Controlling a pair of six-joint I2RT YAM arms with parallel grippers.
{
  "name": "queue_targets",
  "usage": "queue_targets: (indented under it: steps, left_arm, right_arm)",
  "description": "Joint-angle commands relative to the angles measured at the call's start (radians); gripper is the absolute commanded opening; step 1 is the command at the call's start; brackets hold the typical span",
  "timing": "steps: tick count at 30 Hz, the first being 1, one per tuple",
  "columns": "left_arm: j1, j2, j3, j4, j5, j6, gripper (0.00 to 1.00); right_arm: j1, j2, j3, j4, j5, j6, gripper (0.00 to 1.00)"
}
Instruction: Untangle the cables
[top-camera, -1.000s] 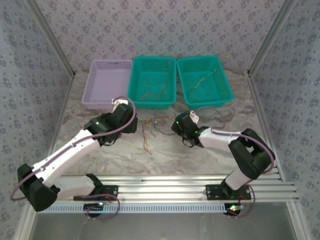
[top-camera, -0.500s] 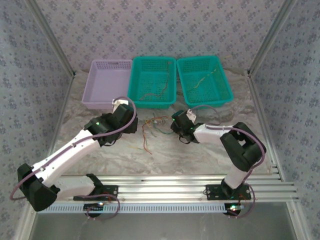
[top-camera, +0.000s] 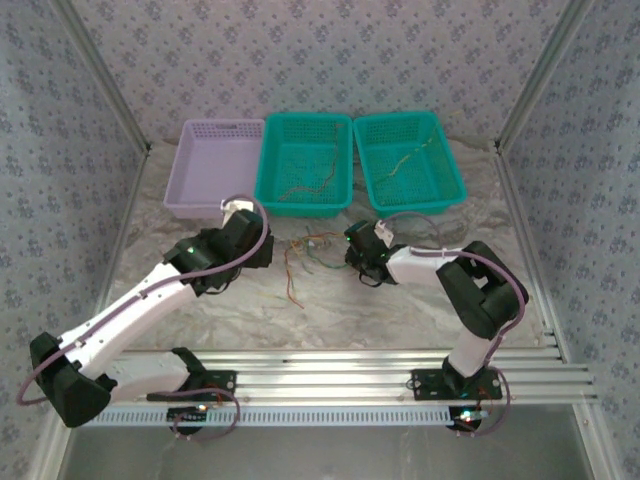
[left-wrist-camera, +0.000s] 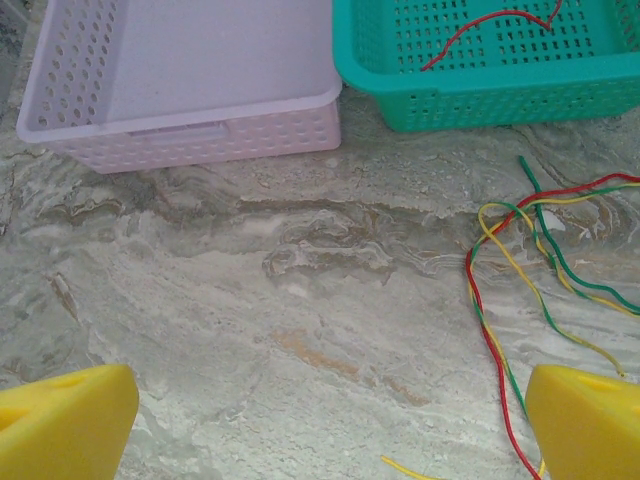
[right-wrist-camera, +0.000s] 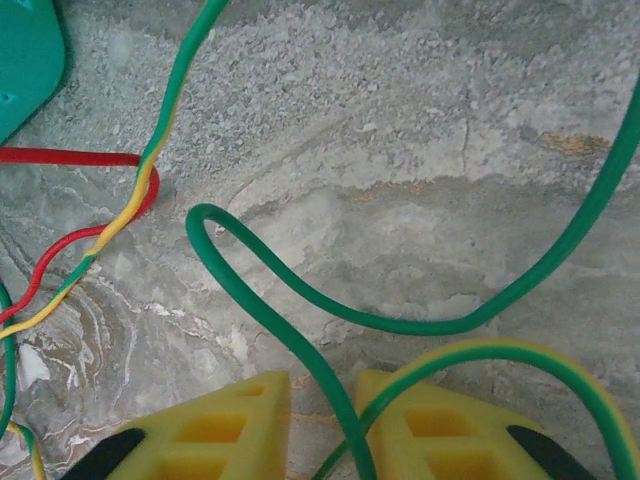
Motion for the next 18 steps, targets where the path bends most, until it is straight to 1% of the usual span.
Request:
queue_targets:
  steps: [1, 4, 6, 8, 11, 13, 18]
  left_arm:
    - [-0.005, -0.013, -0.017, -0.016, -0.011, -0.017, 1.0]
    - [-0.005, -0.012, -0.022, -0.01, -0.008, -0.019, 1.0]
    - [-0.006, -0.01, -0.022, -0.009, -0.008, -0.019, 1.0]
    - [-0.006, -0.009, -0.019, -0.009, -0.005, -0.02, 1.0]
    - [-0.005, -0.011, -0.016, -0.009, -0.003, -0.023, 1.0]
    - [-0.008, -0.014, -0.011, -0.012, -0.003, -0.029, 1.0]
    - [-0.011, -0.021, -0.01, 0.005, 0.064, -0.053, 1.0]
  right_arm:
    - [-0.01, 0.063, 0.015, -0.014, 0.007, -0.005, 0.24]
    - [-0.01, 0.066, 0.02, -0.015, 0.021, -0.025, 0.15]
    - [-0.015, 0.068, 0.021, -0.021, 0.023, -0.032, 0.06]
    - [-0.019, 0.06, 0.017, -0.023, 0.023, -0.034, 0.01]
    - [-0.017, 0.026, 0.005, -0.029, 0.023, -0.041, 0.0]
    - [-0.008, -0.023, -0.011, -0.047, 0.048, -0.04, 0.0]
    - [0.038, -0.228, -0.055, -0.135, 0.18, -0.045, 0.0]
